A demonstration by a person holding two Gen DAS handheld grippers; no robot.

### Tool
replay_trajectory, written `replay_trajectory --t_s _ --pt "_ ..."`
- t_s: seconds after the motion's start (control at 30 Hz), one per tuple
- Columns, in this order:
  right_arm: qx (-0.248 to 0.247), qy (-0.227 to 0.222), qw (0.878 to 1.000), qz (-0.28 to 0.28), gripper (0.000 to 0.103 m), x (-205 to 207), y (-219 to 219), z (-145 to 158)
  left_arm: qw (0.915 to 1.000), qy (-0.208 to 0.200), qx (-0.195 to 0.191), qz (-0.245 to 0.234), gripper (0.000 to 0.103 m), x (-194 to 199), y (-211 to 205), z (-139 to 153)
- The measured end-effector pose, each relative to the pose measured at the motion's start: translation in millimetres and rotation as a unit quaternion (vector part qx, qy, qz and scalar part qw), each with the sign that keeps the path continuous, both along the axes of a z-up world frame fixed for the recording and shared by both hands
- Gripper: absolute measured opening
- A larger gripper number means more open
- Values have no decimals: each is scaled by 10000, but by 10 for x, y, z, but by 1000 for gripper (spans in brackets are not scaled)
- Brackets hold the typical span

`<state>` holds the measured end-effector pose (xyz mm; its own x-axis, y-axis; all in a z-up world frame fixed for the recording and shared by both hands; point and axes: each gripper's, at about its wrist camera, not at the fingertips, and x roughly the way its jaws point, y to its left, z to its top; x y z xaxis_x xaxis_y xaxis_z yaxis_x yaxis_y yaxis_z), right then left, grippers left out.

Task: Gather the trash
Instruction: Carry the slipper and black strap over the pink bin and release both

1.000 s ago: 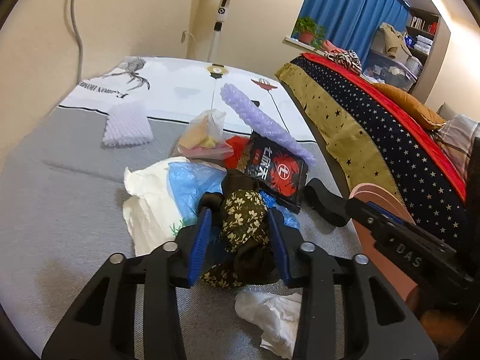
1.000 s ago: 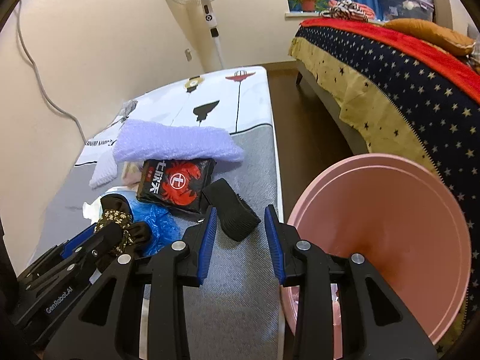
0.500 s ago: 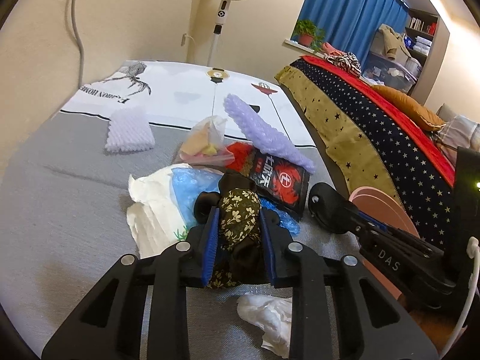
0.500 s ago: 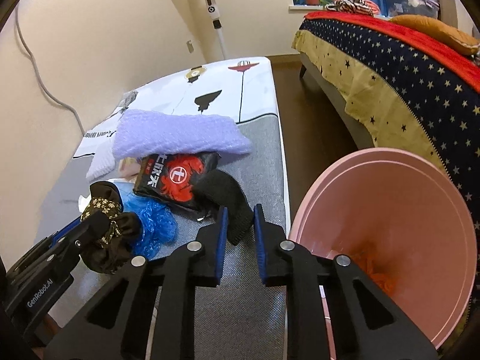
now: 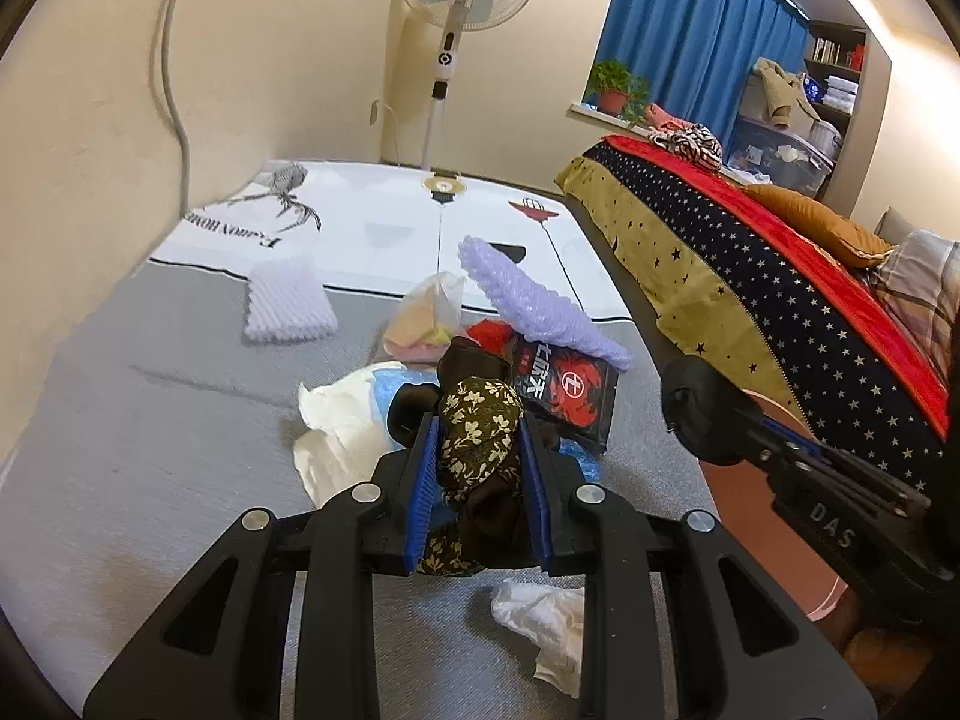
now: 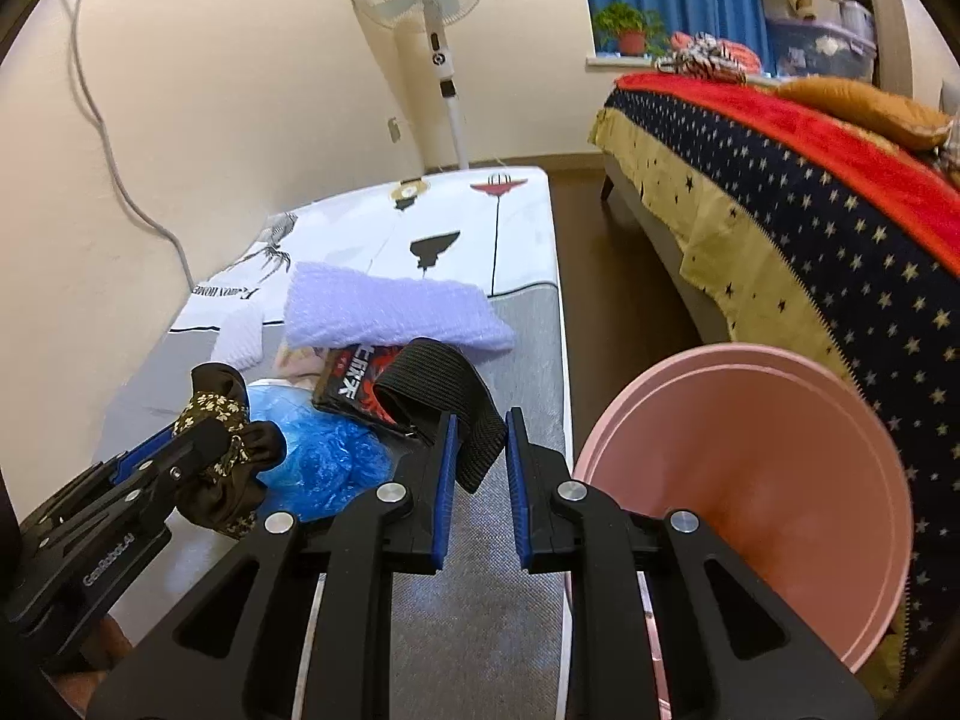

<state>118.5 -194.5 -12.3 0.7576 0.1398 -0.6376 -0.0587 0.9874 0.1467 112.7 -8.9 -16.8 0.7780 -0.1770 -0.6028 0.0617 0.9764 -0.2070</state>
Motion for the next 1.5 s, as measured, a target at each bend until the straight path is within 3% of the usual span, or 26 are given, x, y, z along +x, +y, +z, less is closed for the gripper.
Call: replay_trajectory --t_s 0.63,1.5 --pt "-114 -405 9989 -215 17 -478 -190 402 9994 -330 -12 -121 26 -267 -59 237" --pt "-279 -700 9917 -1045 17 -770 -830 833 9941 -558 -188 -910 26 -317 -650 396"
